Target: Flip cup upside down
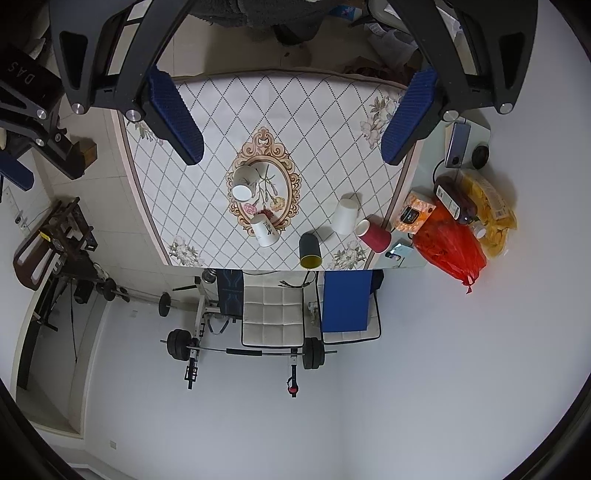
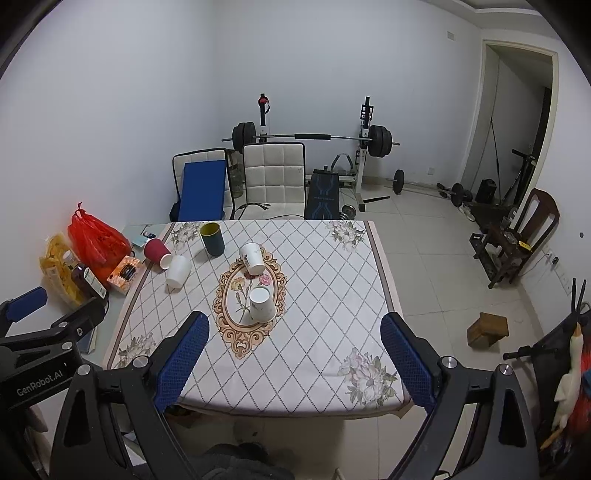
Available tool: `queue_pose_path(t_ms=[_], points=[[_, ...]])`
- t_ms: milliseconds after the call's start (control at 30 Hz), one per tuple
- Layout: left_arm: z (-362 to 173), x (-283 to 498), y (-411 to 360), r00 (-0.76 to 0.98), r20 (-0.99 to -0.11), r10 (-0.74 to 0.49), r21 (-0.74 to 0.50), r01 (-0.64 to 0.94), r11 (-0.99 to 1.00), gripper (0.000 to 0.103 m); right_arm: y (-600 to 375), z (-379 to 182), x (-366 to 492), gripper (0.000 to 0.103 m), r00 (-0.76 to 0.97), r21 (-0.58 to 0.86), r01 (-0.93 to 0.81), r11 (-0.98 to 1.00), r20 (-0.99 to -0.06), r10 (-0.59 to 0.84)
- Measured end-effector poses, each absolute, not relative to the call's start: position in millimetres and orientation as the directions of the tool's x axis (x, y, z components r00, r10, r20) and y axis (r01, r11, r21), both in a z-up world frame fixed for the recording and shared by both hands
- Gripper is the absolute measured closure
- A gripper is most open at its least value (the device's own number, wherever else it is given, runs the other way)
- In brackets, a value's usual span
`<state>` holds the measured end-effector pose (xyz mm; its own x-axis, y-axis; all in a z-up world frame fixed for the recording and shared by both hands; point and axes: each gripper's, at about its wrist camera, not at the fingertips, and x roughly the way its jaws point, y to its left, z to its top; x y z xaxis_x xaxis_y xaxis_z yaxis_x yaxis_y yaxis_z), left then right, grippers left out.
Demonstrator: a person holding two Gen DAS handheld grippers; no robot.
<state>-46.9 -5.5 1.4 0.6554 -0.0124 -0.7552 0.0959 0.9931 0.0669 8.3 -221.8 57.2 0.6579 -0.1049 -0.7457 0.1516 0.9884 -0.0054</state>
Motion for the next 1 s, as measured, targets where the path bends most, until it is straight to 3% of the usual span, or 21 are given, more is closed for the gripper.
queue_pose_path(t_ms=[1000], points=[[6,-56,-2,0.665,-0.746,-0.002,0.078,0.089,0.993,0.0,-225,58,15,0.003,0.651,0.004,0.155,0.988,-0.753,-0.099]])
